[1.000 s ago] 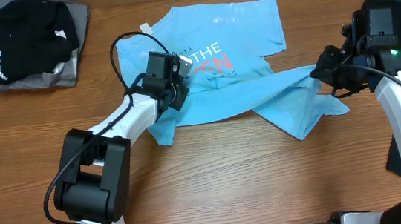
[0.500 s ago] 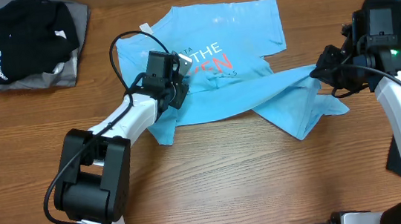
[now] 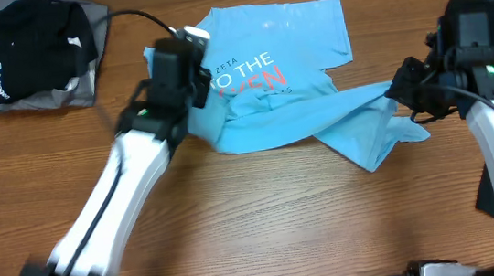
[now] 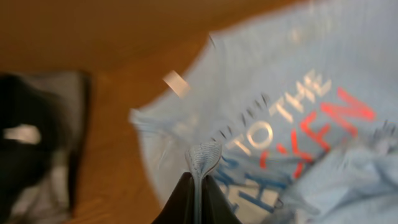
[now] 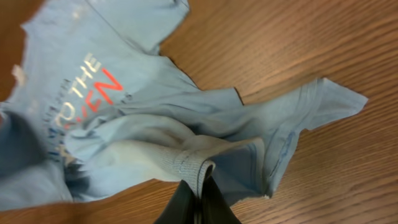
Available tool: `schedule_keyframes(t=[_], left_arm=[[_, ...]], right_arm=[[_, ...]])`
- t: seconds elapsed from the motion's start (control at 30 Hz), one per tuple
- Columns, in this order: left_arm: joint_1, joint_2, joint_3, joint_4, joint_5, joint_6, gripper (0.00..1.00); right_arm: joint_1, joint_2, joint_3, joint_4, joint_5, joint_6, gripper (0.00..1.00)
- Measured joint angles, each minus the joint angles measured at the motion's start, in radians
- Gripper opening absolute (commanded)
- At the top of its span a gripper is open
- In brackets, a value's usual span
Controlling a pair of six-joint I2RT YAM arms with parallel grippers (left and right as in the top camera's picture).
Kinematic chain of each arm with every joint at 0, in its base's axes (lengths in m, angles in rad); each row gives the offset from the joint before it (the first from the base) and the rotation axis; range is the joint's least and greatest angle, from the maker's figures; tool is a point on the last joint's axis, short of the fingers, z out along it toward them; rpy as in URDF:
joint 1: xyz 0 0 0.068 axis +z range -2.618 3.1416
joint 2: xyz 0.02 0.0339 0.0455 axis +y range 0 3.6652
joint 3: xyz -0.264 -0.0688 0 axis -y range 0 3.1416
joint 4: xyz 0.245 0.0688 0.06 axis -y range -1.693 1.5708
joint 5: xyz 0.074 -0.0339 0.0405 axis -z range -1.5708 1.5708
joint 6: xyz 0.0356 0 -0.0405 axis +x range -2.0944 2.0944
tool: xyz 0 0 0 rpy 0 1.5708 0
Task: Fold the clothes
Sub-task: 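Lift the T-shirt with both grippers and shake it out in the air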
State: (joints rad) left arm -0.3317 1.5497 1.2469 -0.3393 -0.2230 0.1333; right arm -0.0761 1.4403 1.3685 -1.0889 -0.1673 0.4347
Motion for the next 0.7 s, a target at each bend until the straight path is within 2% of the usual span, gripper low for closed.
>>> schedule_keyframes(t=[0.17,0.37,0.53,0.7], left_arm=[[0.0,-0.247,0.017,-0.043,-0.071,-0.024,0.04],[0.0,-0.463,0.058,-0.138,-0.135,-0.049,0.04],[-0.004,-0.576,0.148,-0.217,-0.164,-0.061,0.04],[-0.047,-0.631,0.328,-0.318,-0.227,-0.06,0.04]], right_arm=[[0.0,-0.164,0.0,0.015,0.0,0.006,0.04],[0.0,-0.37,0.018,0.002,0.0,0.006,0.04],[0.0,-0.493,0.097,0.0,0.0,0.006,0.04],[0.0,-0.539,0.266,-0.034,0.011,0.006,0.04]])
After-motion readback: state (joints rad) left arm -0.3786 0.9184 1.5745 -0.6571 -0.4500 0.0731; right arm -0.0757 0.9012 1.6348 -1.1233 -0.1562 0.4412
